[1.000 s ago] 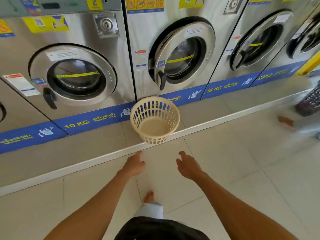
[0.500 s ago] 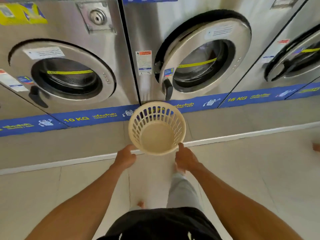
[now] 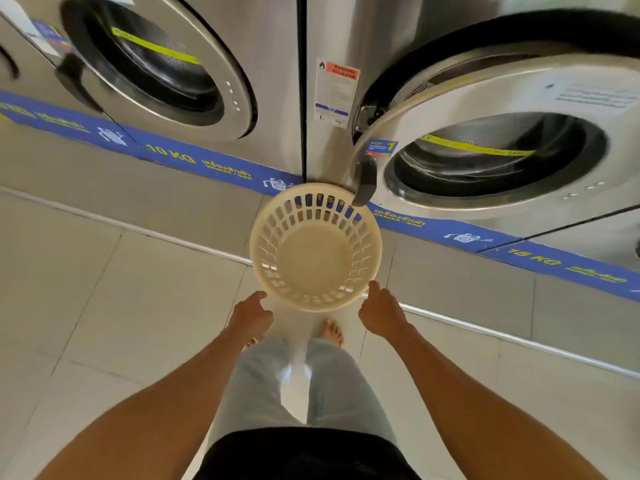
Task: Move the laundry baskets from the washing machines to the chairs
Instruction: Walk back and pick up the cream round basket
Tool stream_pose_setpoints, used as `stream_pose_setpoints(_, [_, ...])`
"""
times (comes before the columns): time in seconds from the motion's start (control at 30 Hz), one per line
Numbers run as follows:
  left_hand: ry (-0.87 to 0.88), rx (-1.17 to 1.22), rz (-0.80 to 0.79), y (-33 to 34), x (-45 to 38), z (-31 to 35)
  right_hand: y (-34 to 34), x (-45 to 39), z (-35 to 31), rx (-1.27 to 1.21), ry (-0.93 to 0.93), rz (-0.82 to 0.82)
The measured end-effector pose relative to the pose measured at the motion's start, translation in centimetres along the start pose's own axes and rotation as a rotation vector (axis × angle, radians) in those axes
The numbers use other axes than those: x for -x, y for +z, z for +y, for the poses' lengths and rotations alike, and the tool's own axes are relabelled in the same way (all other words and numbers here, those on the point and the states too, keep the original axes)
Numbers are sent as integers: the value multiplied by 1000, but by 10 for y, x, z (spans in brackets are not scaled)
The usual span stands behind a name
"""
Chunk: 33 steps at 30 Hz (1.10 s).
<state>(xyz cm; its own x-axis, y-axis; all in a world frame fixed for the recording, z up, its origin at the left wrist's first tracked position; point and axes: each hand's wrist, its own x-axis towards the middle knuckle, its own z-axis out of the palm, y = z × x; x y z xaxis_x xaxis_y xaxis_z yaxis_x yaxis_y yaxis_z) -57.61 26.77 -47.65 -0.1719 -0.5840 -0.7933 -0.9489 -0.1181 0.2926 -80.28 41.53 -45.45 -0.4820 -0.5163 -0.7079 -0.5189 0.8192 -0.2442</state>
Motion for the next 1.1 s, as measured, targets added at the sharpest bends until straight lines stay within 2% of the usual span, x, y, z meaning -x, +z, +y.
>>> stream_pose_setpoints(0.17, [-69, 167, 78, 18, -30, 6, 2, -46, 14, 8, -40, 34])
stream_pose_setpoints(0.37, [-94, 183, 113, 55, -98, -5, 28, -130, 31, 43, -15, 126])
stream_pose_setpoints(0.53, [-122, 134, 135, 80, -156, -12, 49, -194, 42, -44, 148, 186])
stream_pose_setpoints(0.67, [-110, 270, 101, 84, -188, -14, 54, -226, 50, -157, 105, 196])
stream_pose_setpoints(0.87, [-97, 309, 169, 53, -170, -13, 44, -204, 43, -243, 89, 329])
stream_pose_setpoints(1.1, [-118, 281, 211, -9, -52, -46, 11, -100, -1, -230, 136, 110])
